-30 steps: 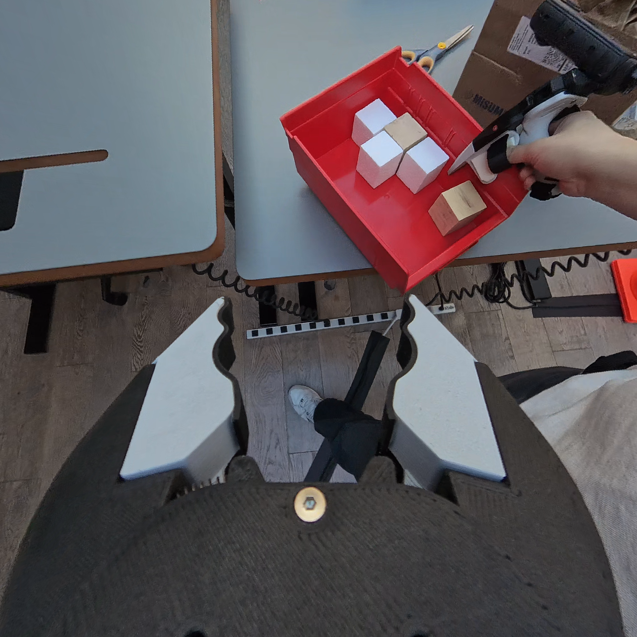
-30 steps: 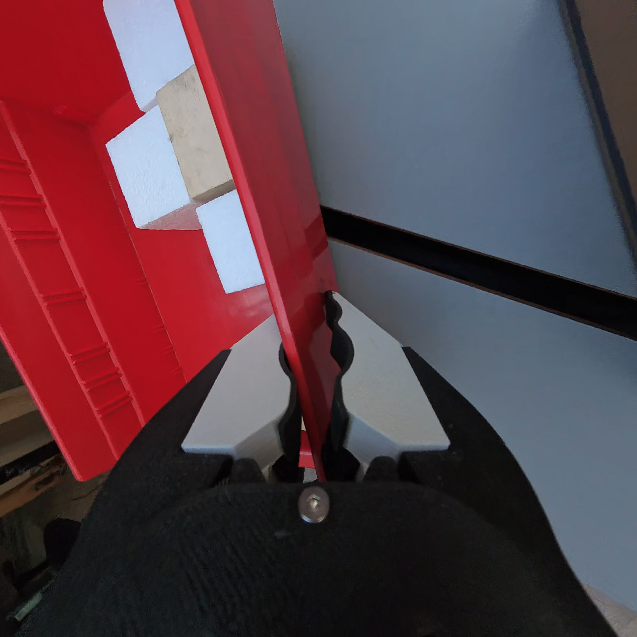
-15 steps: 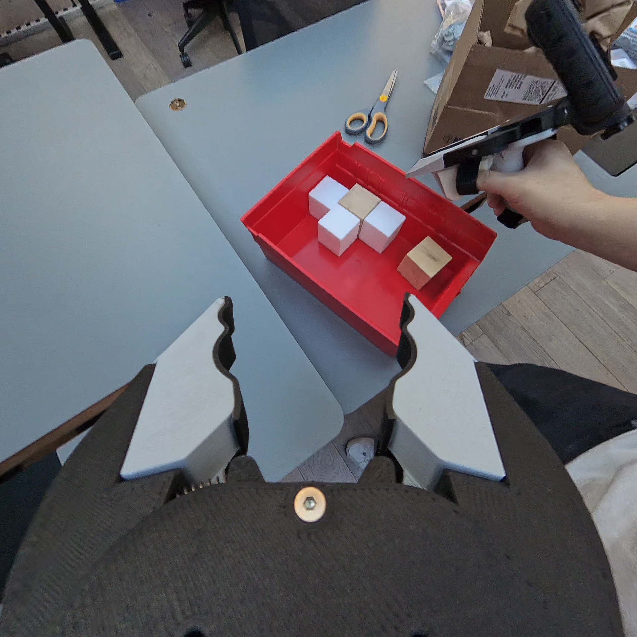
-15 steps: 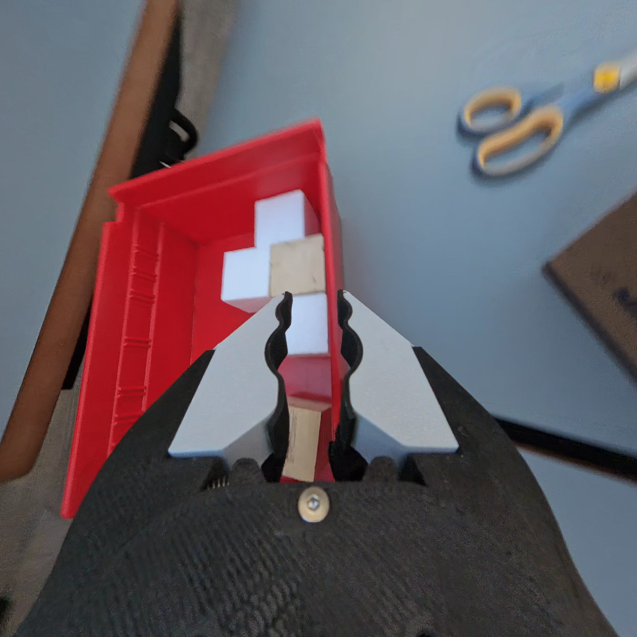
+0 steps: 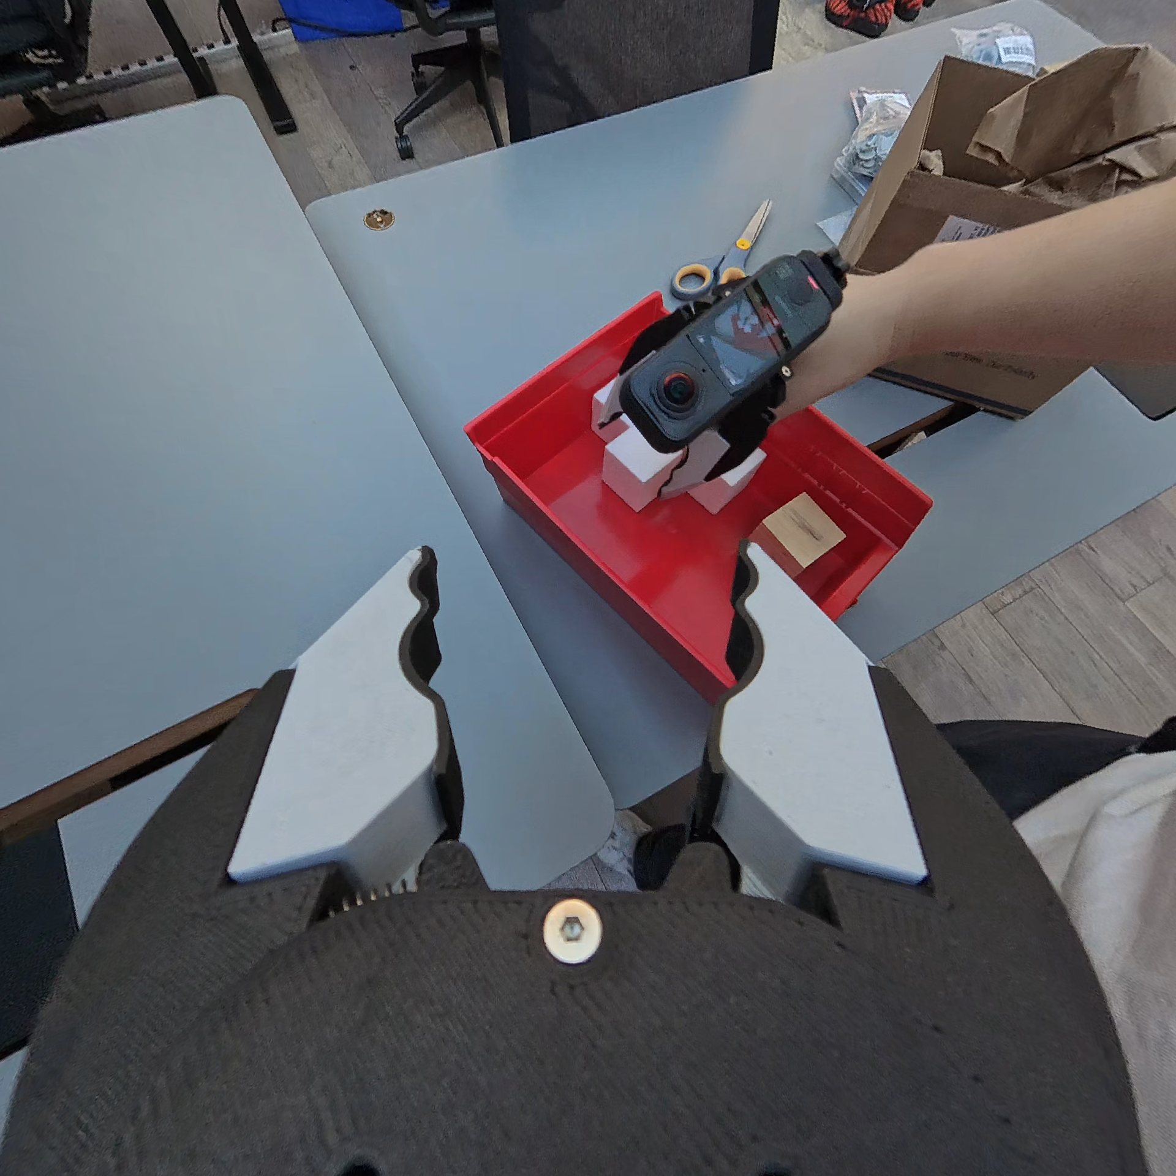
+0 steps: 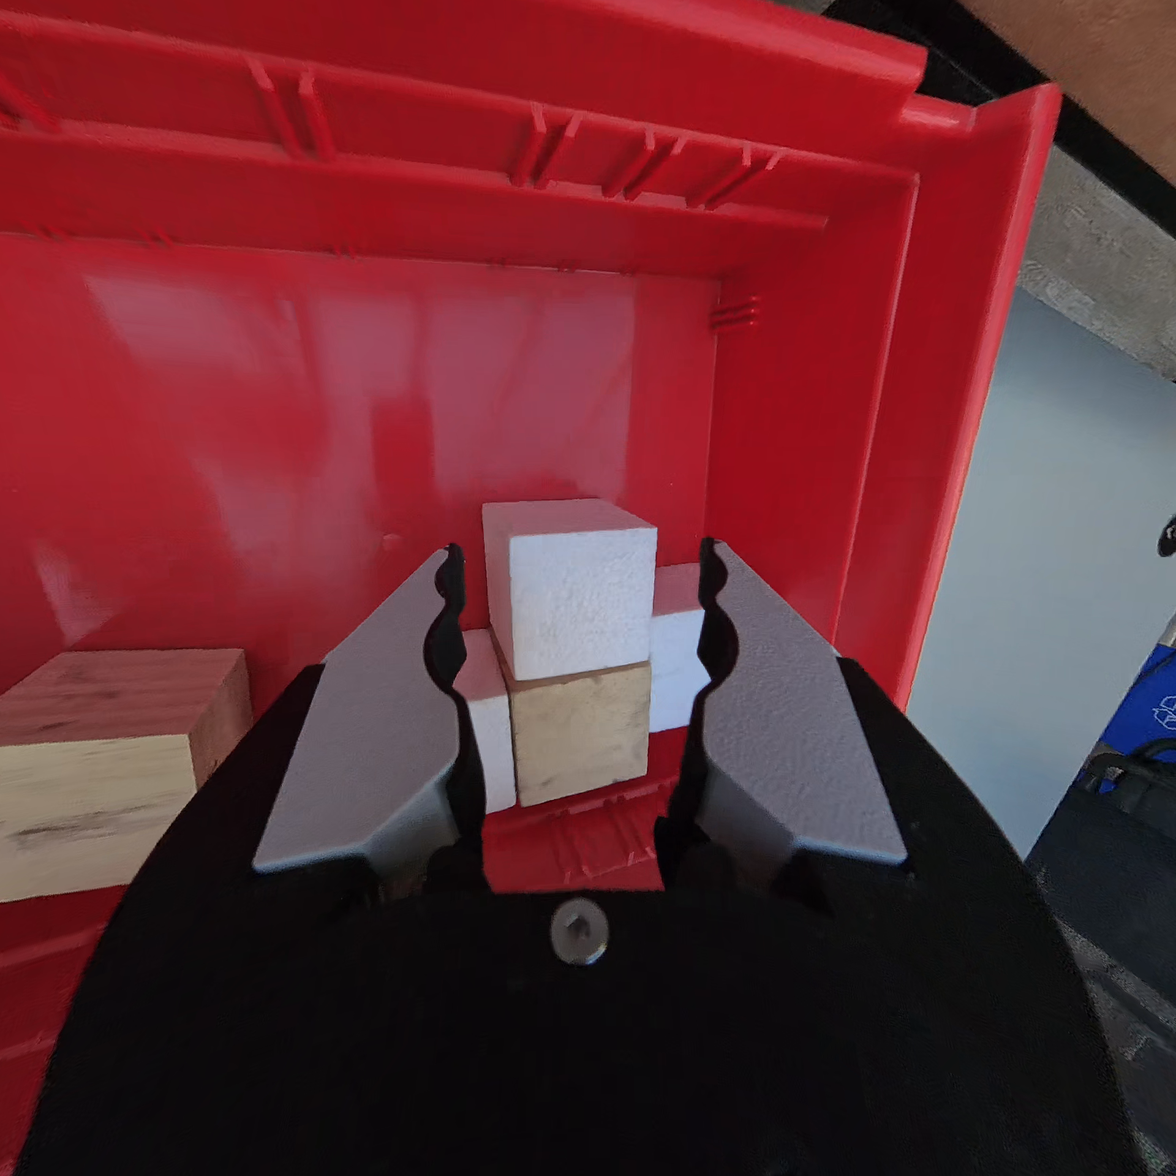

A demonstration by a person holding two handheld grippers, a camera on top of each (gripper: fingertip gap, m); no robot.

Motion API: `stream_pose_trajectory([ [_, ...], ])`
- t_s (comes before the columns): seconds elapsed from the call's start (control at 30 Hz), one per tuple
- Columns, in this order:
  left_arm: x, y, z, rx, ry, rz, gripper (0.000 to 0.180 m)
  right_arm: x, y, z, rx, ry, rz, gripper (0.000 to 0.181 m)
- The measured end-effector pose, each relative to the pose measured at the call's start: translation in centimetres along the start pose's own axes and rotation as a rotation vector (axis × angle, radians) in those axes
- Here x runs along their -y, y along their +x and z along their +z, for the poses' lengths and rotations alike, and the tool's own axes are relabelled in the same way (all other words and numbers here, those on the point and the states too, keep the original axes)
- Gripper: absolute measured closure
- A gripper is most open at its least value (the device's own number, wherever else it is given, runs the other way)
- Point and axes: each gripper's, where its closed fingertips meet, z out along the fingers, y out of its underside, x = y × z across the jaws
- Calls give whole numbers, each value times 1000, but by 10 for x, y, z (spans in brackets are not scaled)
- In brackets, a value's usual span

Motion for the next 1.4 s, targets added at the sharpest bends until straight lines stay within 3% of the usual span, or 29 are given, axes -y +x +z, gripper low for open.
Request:
stream_pose_trajectory([
  [0.17,-15,-10,-5,-28,-44,47,89,-17,-1,19,97,-132,-10,109],
  [0.23,-12,-16,0,-72,-43,82,89,-25,-5,21,131,-176,33,123],
  [0.4,9,-34,20,-147,2,160,91,-16,6,6,124,-151,143,123],
  [0.53,28,-38,31,-222,38,115,91,4,47,-65,90,65,405,124],
  [0.7,31,-40,42,-273,36,81,91,-11,80,-153,270,347,689,124],
  [0.8,31,-46,46,-265,39,21,92,-74,111,-158,118,207,716,124],
  [0.87,31,-45,51,-257,46,-23,93,-129,128,-141,58,26,788,124],
  [0.93,30,-44,55,-249,38,-60,93,-184,140,-117,5,-176,897,125],
  [1.03,32,-42,55,-227,36,-87,93,-222,136,-77,43,-326,1124,125],
  [1.13,34,-41,52,-193,35,-89,94,-242,132,-48,8,-389,1208,125],
  [1.4,20,-46,45,-143,-15,-96,94,-266,124,-19,-85,-374,1266,124],
])
